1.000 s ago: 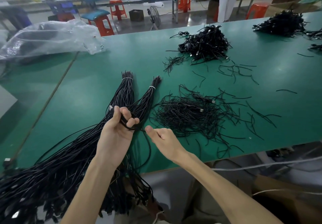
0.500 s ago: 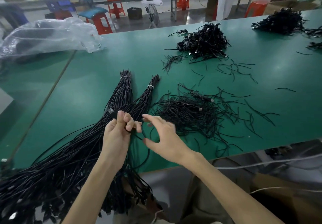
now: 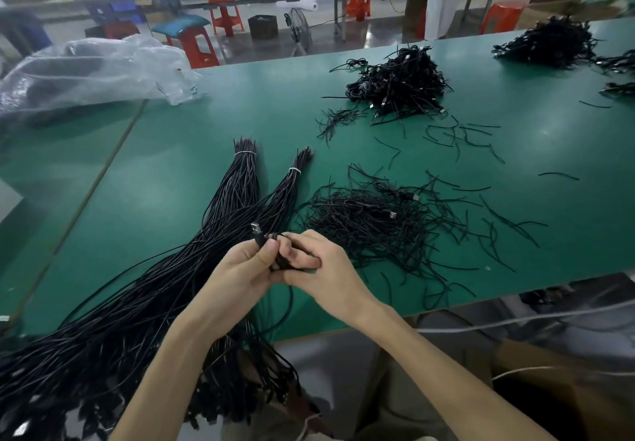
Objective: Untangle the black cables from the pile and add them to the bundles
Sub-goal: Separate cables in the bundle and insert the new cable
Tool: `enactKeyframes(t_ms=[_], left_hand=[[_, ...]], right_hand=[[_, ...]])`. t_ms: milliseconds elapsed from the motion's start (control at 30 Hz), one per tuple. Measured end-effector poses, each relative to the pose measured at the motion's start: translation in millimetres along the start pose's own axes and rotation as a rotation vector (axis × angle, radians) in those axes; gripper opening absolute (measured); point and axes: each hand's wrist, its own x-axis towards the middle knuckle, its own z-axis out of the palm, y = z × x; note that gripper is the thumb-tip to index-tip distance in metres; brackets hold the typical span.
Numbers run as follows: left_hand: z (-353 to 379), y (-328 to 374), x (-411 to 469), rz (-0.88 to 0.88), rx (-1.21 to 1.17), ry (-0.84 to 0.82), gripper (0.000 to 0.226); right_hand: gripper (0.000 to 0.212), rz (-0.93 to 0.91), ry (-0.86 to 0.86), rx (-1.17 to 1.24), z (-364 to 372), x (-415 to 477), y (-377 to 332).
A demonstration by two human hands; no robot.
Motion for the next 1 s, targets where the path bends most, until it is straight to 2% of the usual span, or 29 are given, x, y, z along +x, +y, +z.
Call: enactKeyframes(t_ms=[100, 233, 367, 433, 600, 700, 767, 833, 933, 1000], left_hand=[[-0.3, -1.6, 0.1, 0.003, 0.149, 0.087, 0.028], [5.8, -0.3, -1.0, 0.153, 0.660, 0.220, 0.029], [0.4, -3.9, -4.1, 0.162, 0.843, 0.346, 0.025], [-4.1, -1.7, -6.0, 0.130, 0.799, 0.339, 0.024], [-15.5, -6.2, -11.4, 0.071, 0.571, 0.304, 0.013], [-24.9, -12.9, -11.2, 0.058, 0.576, 0.365, 0.026], [-30.9, -14.1, -9.7, 0.003, 0.579, 0.409, 0.045], [-36.1, -14.4, -7.6, -0.068, 0.658, 0.379, 0.047], [-40.3, -10.6, -4.0, -0.135, 0.991, 0.203, 0.025], [-38.3, -6.8, -0.7, -0.207, 1.131, 0.068, 0.036]], right_hand=[[0.048, -0.038, 0.047, -0.055, 4.1, 1.6, 1.3], [0.044, -0.092, 0.126, -0.132, 9.2, 0.4, 4.3], [0.042, -0.151, 0.143, -0.196, 6.0, -0.4, 6.1], [0.038, -0.134, 0.096, -0.213, 2.5, 0.8, 5.3], [0.029, 0.054, -0.167, -0.316, -0.1, 0.8, 6.3], [0.017, 0.057, -0.212, -0.360, -0.6, -2.0, 9.4], [0.011, 0.055, -0.241, -0.434, -1.1, -2.5, 11.2], [0.015, 0.009, -0.284, -0.588, -1.5, -2.7, 12.7], [0.013, -0.130, -0.340, -0.836, -4.1, -2.3, 13.6], [0.014, -0.204, -0.344, -0.923, -6.8, 0.2, 13.8]])
